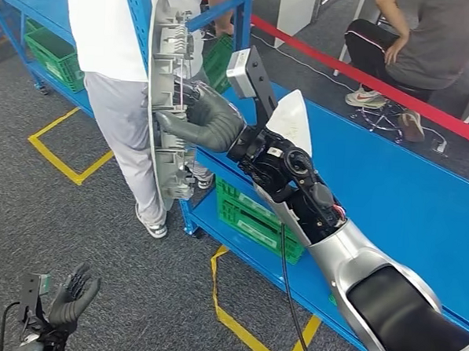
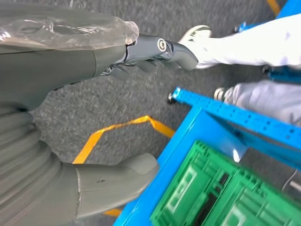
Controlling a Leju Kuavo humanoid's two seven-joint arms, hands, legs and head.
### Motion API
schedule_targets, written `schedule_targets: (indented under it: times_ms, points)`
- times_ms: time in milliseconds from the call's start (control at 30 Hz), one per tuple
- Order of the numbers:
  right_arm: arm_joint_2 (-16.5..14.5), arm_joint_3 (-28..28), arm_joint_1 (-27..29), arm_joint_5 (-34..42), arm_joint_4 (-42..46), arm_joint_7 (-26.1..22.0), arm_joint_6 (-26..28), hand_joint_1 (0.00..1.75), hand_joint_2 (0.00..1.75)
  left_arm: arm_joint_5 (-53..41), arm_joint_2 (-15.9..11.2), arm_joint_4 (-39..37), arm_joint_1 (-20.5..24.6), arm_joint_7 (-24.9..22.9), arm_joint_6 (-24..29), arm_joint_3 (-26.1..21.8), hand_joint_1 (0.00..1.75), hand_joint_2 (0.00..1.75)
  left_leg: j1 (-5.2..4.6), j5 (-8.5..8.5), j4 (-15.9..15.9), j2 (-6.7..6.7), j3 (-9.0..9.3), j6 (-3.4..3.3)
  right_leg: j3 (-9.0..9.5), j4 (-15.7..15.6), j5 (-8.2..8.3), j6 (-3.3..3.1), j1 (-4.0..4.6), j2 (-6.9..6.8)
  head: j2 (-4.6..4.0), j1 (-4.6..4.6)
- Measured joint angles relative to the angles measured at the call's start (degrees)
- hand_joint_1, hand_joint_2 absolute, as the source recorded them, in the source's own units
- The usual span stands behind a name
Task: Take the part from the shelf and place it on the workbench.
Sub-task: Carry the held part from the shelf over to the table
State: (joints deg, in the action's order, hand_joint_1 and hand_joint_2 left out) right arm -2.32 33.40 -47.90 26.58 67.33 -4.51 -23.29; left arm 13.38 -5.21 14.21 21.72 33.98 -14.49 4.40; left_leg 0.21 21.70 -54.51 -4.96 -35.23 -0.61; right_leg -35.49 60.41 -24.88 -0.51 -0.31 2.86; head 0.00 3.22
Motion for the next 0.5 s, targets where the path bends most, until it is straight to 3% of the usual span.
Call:
schedule_targets:
  times_ms: [67, 133, 200, 267, 333, 367, 400, 433, 500]
  points:
    - [0.00, -0.02, -0.26, -0.04, -0.02, -0.18, -0.10, 1.75, 1.75, 0.01, 0.05, 0.00, 0.06, -0.10, 0.05, 0.04, 0.00, 1.75, 0.27, -0.11, -0.06, -1.00, -0.45, 0.48, 1.95, -4.32, 1.23, -0.46, 0.12, 1.48, 0.00, 0.02]
    - [-0.02, -0.02, -0.40, -0.06, -0.03, -0.18, -0.25, 1.75, 1.75, 0.01, -0.04, 0.00, -0.01, -0.19, 0.08, 0.08, 0.00, 1.75, 0.53, -0.35, 0.05, -1.82, -0.86, 1.14, 2.61, -5.34, 1.10, -0.48, 0.12, 0.57, 0.00, 0.22]
    - [-0.07, 0.01, -0.50, -0.02, -0.04, -0.20, -0.50, 1.75, 1.75, 0.03, -0.10, 0.00, -0.01, -0.19, 0.09, 0.14, 0.00, 1.75, 0.33, 0.52, -1.30, 0.10, -1.59, 1.73, 3.28, -6.21, 1.41, -0.67, -0.14, -0.62, 0.00, 0.05]
    - [-0.11, 0.02, -0.72, -0.01, -0.03, -0.26, -0.74, 1.75, 1.75, 0.06, -0.15, 0.00, 0.21, -0.19, 0.18, 0.18, 0.00, 1.75, 0.32, 3.42, -7.11, 3.17, -4.46, 2.36, 3.72, -6.73, 1.55, -0.90, -0.21, -1.88, 0.00, -0.62]
    - [-0.11, 0.03, -0.81, -0.02, -0.07, -0.28, -0.86, 1.75, 1.75, 0.07, -0.14, 0.00, 0.24, -0.21, 0.27, 0.22, 0.00, 1.75, 0.79, 6.25, -14.84, 4.18, -8.60, 3.00, 3.76, -6.72, 1.42, -1.00, -0.20, -3.20, 0.00, -1.29]
    - [-0.11, 0.04, -0.77, -0.02, -0.11, -0.26, -0.90, 1.75, 1.75, 0.07, -0.12, 0.00, 0.16, -0.22, 0.31, 0.23, 0.00, 1.75, 1.09, 6.40, -16.62, 4.36, -9.70, 3.28, 3.79, -6.70, 1.33, -0.94, -0.23, -3.84, 0.00, -1.57]
    - [-0.11, 0.05, -0.73, -0.03, -0.15, -0.24, -0.92, 1.75, 1.75, 0.06, -0.12, 0.00, 0.09, -0.23, 0.35, 0.25, 0.00, 1.75, 1.38, 5.56, -16.12, 4.57, -9.61, 3.53, 3.83, -6.65, 1.21, -0.82, -0.27, -4.45, 0.00, -1.81]
    - [-0.11, 0.06, -0.72, -0.04, -0.17, -0.21, -0.93, 1.75, 1.75, 0.05, -0.14, 0.00, 0.07, -0.24, 0.39, 0.25, 0.00, 1.75, 1.63, 3.83, -13.21, 4.94, -8.20, 3.74, 3.89, -6.55, 1.05, -0.61, -0.33, -4.98, 0.00, -1.97]
    - [-0.13, 0.05, -0.81, -0.08, -0.17, -0.19, -0.92, 1.75, 1.75, 0.03, -0.13, 0.01, 0.19, -0.26, 0.44, 0.27, 0.00, 1.75, 1.74, 0.43, -4.90, 6.90, -3.79, 3.97, 3.92, -6.07, 0.50, 0.08, -0.20, -5.84, 0.00, -2.25]
